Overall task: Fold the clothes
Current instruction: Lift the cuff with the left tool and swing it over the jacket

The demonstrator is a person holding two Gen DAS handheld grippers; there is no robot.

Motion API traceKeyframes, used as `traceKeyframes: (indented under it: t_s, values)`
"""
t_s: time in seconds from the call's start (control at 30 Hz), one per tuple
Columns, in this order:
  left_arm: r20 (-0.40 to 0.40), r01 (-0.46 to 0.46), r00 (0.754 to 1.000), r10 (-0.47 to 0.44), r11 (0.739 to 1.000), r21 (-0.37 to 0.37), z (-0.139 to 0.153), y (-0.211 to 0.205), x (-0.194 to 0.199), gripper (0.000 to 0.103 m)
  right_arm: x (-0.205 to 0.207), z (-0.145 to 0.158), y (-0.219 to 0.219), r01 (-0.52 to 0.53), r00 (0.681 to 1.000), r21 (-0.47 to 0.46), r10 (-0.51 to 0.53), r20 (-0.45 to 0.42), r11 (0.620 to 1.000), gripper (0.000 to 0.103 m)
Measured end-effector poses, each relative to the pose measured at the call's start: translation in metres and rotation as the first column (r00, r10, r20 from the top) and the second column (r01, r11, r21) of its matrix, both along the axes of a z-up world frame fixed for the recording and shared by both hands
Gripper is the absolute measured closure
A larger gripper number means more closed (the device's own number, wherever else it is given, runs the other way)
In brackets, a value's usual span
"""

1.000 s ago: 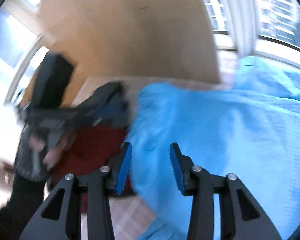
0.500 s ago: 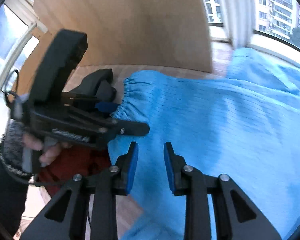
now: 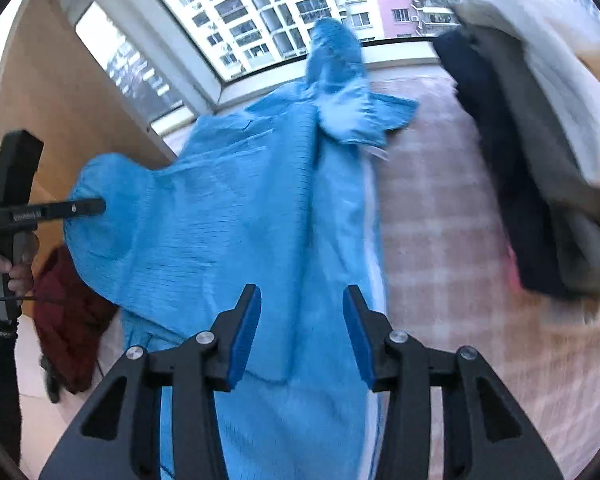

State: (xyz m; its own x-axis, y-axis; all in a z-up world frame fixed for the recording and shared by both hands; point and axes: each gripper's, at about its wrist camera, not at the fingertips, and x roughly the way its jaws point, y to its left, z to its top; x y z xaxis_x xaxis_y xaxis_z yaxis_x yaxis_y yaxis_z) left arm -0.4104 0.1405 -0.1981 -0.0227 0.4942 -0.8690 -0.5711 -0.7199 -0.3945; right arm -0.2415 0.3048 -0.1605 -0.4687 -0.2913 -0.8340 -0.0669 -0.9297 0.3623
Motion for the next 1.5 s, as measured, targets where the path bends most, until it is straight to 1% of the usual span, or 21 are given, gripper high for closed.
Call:
traceKeyframes:
  t_s: [0.1, 0.13, 0.2, 0.27, 0.33, 0.4, 0.5, 0.53, 0.6, 0.7, 0.77, 0.83, 0.9, 0.97, 1.03, 1.1, 1.2, 1.27, 1.37, 1.43, 1.5]
  values:
    - [-0.041, 0.078, 0.996, -0.076, 0.996, 0.051, 0.049, 0.054, 0.009, 0.092, 0.017, 0.008, 0.006, -0.002, 1.0, -0.026, 0.002, -0.031, 1.0, 0.061]
    - [-0.053, 0.105, 0.993, -0.101, 0.992, 0.069, 0.066, 0.07, 0.012, 0.092, 0.023, 0.01, 0.007, -0.003, 0.999, -0.031, 0.002, -0.041, 1.0, 0.061]
    - [-0.091, 0.164, 0.984, -0.155, 0.981, 0.105, 0.103, 0.114, 0.022, 0.092, 0.031, 0.011, 0.015, 0.022, 0.998, -0.037, -0.024, -0.055, 0.999, 0.061]
    - [-0.139, 0.243, 0.964, -0.226, 0.962, 0.125, 0.136, 0.161, 0.041, 0.092, 0.04, 0.013, 0.036, 0.079, 0.995, -0.064, -0.083, -0.061, 0.995, 0.061]
    - [-0.172, 0.328, 0.938, -0.302, 0.932, 0.153, 0.164, 0.205, 0.064, 0.092, 0.048, 0.012, 0.06, 0.138, 0.988, -0.097, -0.144, -0.053, 0.986, 0.061]
    - [-0.192, 0.38, 0.918, -0.347, 0.908, 0.176, 0.18, 0.232, 0.08, 0.092, 0.057, 0.011, 0.082, 0.182, 0.981, -0.096, -0.187, -0.044, 0.979, 0.061]
    - [-0.2, 0.423, 0.901, -0.385, 0.882, 0.207, 0.186, 0.259, 0.095, 0.092, 0.068, 0.008, 0.101, 0.219, 0.975, -0.081, -0.222, -0.033, 0.972, 0.061]
    - [-0.203, 0.429, 0.898, -0.391, 0.88, 0.204, 0.182, 0.261, 0.096, 0.092, 0.071, 0.007, 0.105, 0.226, 0.973, -0.083, -0.23, -0.03, 0.97, 0.061]
    - [-0.212, 0.413, 0.903, -0.375, 0.892, 0.182, 0.168, 0.251, 0.093, 0.092, 0.075, 0.004, 0.11, 0.236, 0.971, -0.083, -0.239, -0.025, 0.968, 0.061]
    - [-0.162, 0.337, 0.936, -0.312, 0.927, 0.162, 0.134, 0.223, 0.071, 0.092, 0.073, 0.0, 0.11, 0.234, 0.971, -0.085, -0.236, -0.021, 0.969, 0.061]
    - [-0.163, 0.279, 0.952, -0.258, 0.953, 0.121, 0.11, 0.187, 0.057, 0.092, 0.069, 0.001, 0.104, 0.217, 0.975, -0.081, -0.219, -0.02, 0.973, 0.061]
    - [-0.137, 0.204, 0.973, -0.188, 0.972, 0.114, 0.086, 0.148, 0.045, 0.092, 0.063, 0.004, 0.096, 0.192, 0.981, -0.071, -0.194, -0.027, 0.979, 0.061]
    - [-0.098, 0.126, 0.988, -0.116, 0.986, 0.106, 0.059, 0.108, 0.033, 0.092, 0.055, 0.006, 0.088, 0.172, 0.984, -0.063, -0.174, -0.026, 0.983, 0.061]
    - [-0.054, 0.062, 0.997, -0.057, 0.994, 0.087, 0.031, 0.076, 0.022, 0.092, 0.046, 0.007, 0.08, 0.152, 0.988, -0.058, -0.154, -0.027, 0.987, 0.061]
    - [-0.033, 0.02, 0.999, -0.018, 0.998, 0.06, 0.006, 0.052, 0.014, 0.092, 0.033, 0.011, 0.07, 0.131, 0.991, -0.052, -0.132, -0.032, 0.99, 0.061]
    - [0.01, -0.007, 1.0, 0.006, 0.998, 0.059, -0.019, 0.033, 0.009, 0.092, 0.019, 0.013, 0.06, 0.105, 0.994, -0.049, -0.107, -0.034, 0.993, 0.061]
    - [0.021, -0.04, 0.999, 0.039, 0.999, 0.015, -0.046, 0.023, 0.006, 0.092, -0.007, 0.007, 0.037, 0.049, 0.999, -0.012, -0.049, -0.023, 0.999, 0.061]
    - [0.029, -0.059, 0.998, 0.059, 0.998, -0.002, -0.059, 0.017, 0.006, 0.092, -0.023, 0.008, 0.024, 0.022, 1.0, 0.021, -0.022, -0.005, 1.0, 0.061]
    - [0.037, -0.057, 0.998, 0.057, 0.998, -0.004, -0.071, 0.01, 0.008, 0.092, -0.043, -0.01, 0.001, -0.021, 0.999, 0.088, 0.019, 0.027, 0.996, 0.061]
    - [0.047, -0.051, 0.998, 0.051, 0.999, -0.015, -0.08, 0.009, 0.008, 0.089, -0.049, -0.024, -0.004, -0.035, 0.998, 0.14, 0.028, 0.056, 0.99, 0.061]
    - [0.043, -0.04, 0.998, 0.042, 0.998, -0.038, -0.086, 0.008, 0.008, 0.083, -0.055, -0.037, -0.006, -0.052, 0.996, 0.177, 0.037, 0.087, 0.983, 0.061]
